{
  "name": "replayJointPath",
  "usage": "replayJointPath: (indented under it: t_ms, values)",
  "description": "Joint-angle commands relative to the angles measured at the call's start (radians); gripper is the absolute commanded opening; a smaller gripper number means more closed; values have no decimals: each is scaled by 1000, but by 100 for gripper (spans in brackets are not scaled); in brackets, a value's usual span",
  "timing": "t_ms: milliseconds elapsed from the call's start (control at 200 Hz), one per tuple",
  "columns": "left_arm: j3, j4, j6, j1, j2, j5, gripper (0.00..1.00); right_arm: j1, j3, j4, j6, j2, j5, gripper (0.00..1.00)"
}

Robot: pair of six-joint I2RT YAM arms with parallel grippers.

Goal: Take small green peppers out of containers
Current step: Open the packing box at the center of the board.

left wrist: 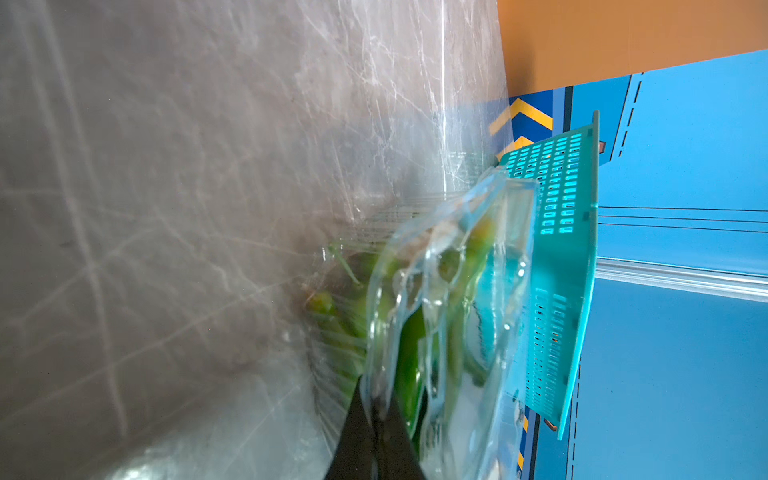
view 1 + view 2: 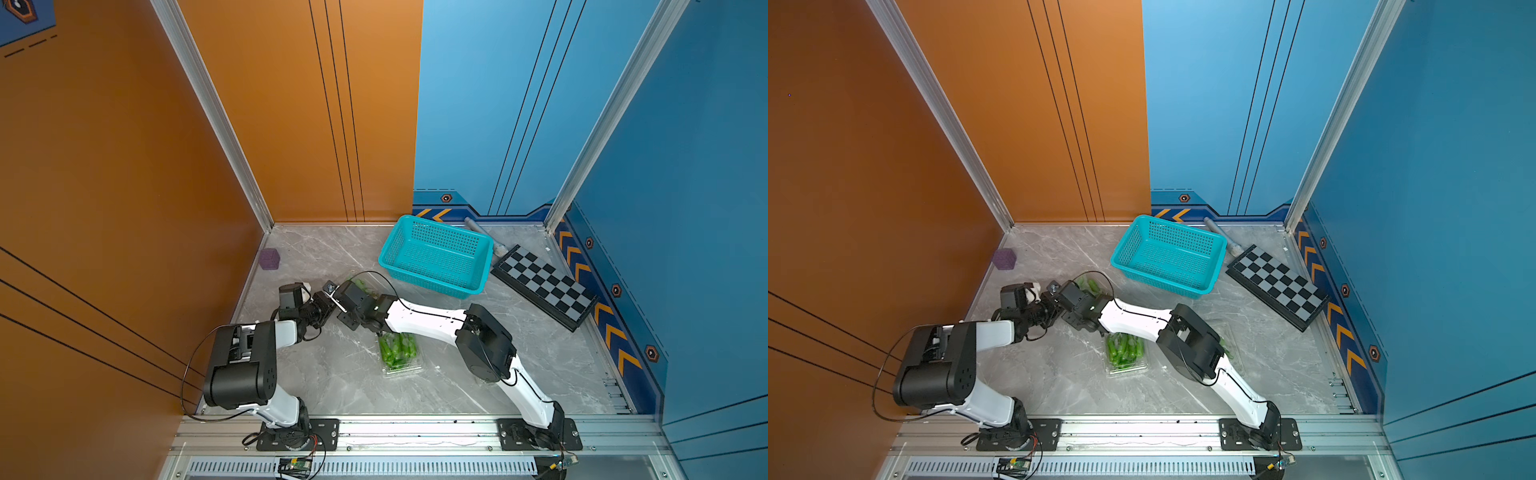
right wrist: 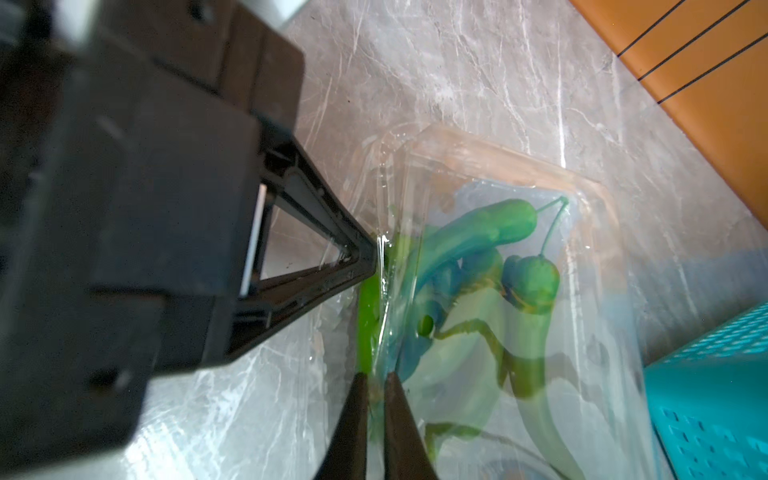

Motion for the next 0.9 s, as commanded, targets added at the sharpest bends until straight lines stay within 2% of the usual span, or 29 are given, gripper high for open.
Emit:
replayJointPath:
  t_ms: [0,95,270,806,891]
  values:
    - [-21,-32,11,32,10,-28,0,-79,-33,-178,38,-48,-42,9]
    - [-21,-32,11,33,16,-29,0,-95,-33,-206,36,-63,-72,8]
    - [-21,-32,12,32,23,-32,0,-136,-52,-210,98,-90,-229,5]
    - [-13,-32,16,4,3,-29,0,-110,-43,-163,71,-103,-195,7]
    - [-17,-32,12,-1,-13,-34,7,-108,-51,-139,69,-120,-206,7]
